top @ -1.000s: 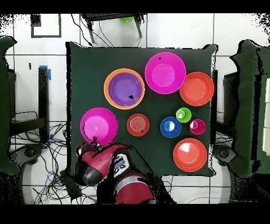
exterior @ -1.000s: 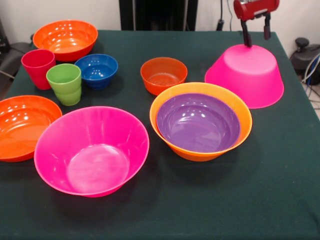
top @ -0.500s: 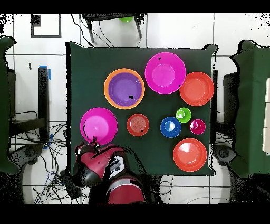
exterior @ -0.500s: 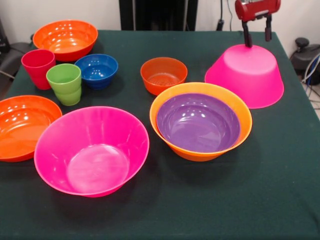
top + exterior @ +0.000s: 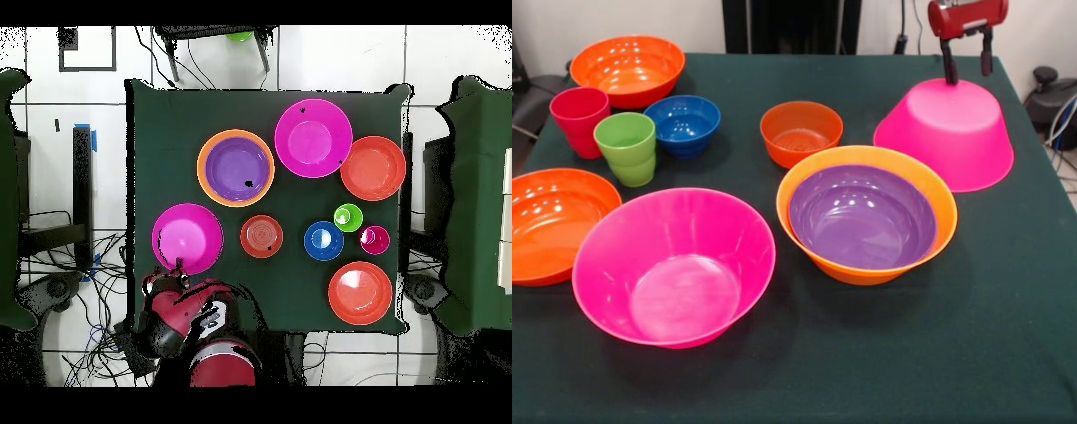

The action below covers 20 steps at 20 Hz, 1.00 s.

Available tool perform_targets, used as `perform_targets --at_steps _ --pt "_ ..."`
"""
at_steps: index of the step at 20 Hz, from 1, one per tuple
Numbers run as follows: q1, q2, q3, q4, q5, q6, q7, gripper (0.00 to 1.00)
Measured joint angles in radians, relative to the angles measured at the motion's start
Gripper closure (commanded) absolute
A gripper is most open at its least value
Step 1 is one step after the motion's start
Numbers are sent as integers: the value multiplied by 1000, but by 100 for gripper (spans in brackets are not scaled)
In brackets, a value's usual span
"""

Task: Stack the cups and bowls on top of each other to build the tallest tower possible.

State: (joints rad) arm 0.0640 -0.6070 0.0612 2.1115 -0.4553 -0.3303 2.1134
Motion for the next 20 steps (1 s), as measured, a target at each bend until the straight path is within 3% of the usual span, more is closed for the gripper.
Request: perform_targets --at_steps 20 --pt "135 91 -149 0 80 -276 0 0"
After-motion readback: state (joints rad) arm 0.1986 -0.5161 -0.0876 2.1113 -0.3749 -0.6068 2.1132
